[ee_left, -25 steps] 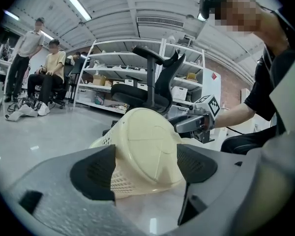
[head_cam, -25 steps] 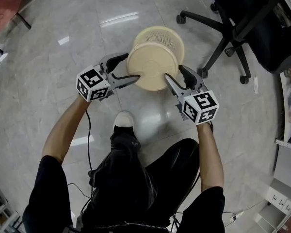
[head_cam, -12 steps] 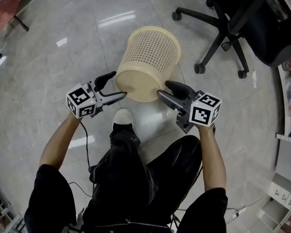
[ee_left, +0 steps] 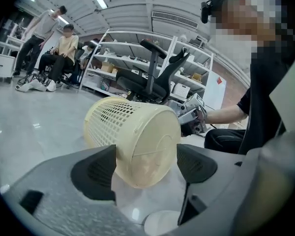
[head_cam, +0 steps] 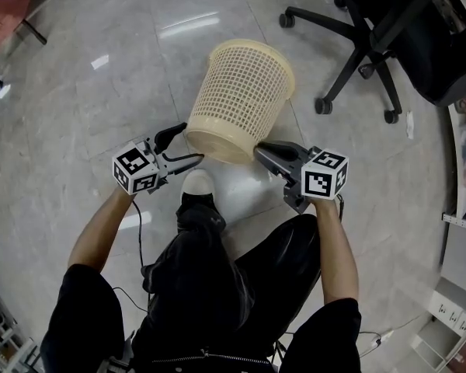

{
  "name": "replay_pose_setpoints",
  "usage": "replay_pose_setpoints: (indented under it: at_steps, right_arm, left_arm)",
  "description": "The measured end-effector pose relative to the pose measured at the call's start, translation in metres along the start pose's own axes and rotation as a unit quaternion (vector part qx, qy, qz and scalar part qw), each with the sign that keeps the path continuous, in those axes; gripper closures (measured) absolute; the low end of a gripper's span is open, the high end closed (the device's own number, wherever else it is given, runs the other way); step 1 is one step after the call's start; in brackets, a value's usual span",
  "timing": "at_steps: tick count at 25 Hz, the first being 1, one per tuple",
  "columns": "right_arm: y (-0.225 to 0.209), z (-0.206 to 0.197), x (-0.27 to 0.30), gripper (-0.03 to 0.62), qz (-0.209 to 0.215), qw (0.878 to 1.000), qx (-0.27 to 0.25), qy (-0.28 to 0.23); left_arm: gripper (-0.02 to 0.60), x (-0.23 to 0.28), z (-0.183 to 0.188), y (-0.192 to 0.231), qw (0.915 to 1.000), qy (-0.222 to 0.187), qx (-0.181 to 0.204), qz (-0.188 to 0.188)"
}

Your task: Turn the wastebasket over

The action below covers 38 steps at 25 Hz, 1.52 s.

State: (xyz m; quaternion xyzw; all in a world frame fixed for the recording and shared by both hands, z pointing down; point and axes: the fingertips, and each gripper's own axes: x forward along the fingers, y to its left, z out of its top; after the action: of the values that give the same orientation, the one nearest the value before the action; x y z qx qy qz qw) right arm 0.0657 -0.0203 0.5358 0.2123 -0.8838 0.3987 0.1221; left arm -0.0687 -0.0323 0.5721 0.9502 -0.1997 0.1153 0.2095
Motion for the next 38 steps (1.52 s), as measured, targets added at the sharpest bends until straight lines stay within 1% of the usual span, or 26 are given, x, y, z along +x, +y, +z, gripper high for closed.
replay_pose_setpoints:
  at_steps: [6, 11, 13, 17, 20, 22, 24, 28, 32, 35, 38]
  right_arm:
    - [-0.012, -0.02, 0.013, 0.539, -0.043, 0.998, -0.044, 0.032]
    - [-0.027, -0.033, 0.022, 0.539, -0.089, 0.991, -0.085, 0.057]
    - [-0.034, -0.042, 0.027, 0.539, -0.102, 0.987, -0.101, 0.075]
    - [-0.045, -0.069, 0.038, 0.539, -0.121, 0.975, -0.134, 0.128]
    - [-0.051, -0.087, 0.042, 0.539, -0.123, 0.969, -0.137, 0.163]
    - [-0.054, -0.095, 0.043, 0.539, -0.121, 0.968, -0.129, 0.178]
    - [-0.056, -0.096, 0.043, 0.542, -0.12, 0.969, -0.121, 0.181]
    - [-0.055, -0.091, 0.046, 0.548, -0.117, 0.972, -0.117, 0.167]
    - [-0.051, -0.089, 0.048, 0.548, -0.116, 0.973, -0.126, 0.157]
    - [-0.051, -0.088, 0.05, 0.548, -0.121, 0.971, -0.134, 0.156]
    - [-0.053, -0.089, 0.05, 0.548, -0.125, 0.97, -0.134, 0.159]
  left_arm:
    - [0.199, 0.014, -0.022, 0.012, 0.999, 0.0, 0.018, 0.041]
    - [0.199, 0.032, -0.036, 0.028, 0.9971, -0.004, 0.021, 0.073]
    - [0.199, 0.037, -0.043, 0.034, 0.9968, -0.001, 0.023, 0.076]
    - [0.201, 0.044, -0.067, 0.04, 0.9972, 0.014, 0.006, 0.073]
    - [0.201, 0.047, -0.079, 0.04, 0.9971, 0.021, -0.001, 0.073]
    - [0.201, 0.048, -0.083, 0.039, 0.997, 0.023, -0.002, 0.074]
    - [0.201, 0.049, -0.084, 0.039, 0.9969, 0.022, -0.004, 0.076]
    - [0.201, 0.049, -0.086, 0.044, 0.9967, 0.018, -0.012, 0.079]
    - [0.201, 0.046, -0.088, 0.048, 0.9965, 0.014, -0.027, 0.077]
    - [0.201, 0.041, -0.088, 0.047, 0.9971, 0.017, -0.026, 0.069]
    - [0.201, 0.024, -0.09, 0.044, 0.9978, 0.028, -0.022, 0.056]
